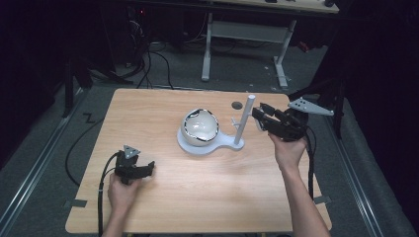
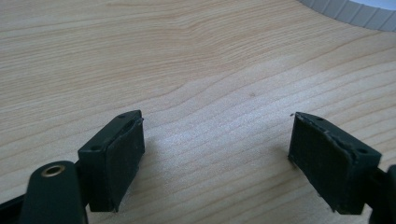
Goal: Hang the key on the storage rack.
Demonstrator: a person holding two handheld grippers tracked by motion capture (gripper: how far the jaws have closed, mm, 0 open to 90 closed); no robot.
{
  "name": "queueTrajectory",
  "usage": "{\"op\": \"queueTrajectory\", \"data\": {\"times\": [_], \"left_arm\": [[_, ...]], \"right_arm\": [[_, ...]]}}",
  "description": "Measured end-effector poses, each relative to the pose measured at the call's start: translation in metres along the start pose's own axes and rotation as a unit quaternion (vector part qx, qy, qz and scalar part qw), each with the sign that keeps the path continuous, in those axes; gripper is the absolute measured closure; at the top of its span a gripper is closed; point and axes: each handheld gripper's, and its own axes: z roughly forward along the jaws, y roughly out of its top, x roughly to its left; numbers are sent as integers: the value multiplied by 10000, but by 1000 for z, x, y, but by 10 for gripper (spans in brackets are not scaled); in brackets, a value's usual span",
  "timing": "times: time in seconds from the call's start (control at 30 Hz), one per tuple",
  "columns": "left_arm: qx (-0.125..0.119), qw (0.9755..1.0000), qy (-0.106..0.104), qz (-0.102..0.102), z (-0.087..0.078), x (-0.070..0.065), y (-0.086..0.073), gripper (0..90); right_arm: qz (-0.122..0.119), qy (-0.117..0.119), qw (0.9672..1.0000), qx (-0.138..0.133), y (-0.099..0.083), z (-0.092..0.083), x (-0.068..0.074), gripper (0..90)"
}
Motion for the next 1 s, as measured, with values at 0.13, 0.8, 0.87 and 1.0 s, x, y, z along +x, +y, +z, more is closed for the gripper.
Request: {"op": "queueTrajectory", "data": {"times": [0.13,0.8,0.87,1.0], "left_arm": [[1,10000,0,1,0,0,0,187],[2,10000,6,9,0,0,0,187],[2,10000,5,6,0,0,0,187],[2,10000,1,4,0,0,0,187]], "right_arm": [[12,-24,10000,45,2,4,-2,554],[88,-109,9996,235,-20,15,-8,553],[76,-131,9996,223,-21,16,-7,553],[71,-172,9997,137,-25,15,-6,553]]}}
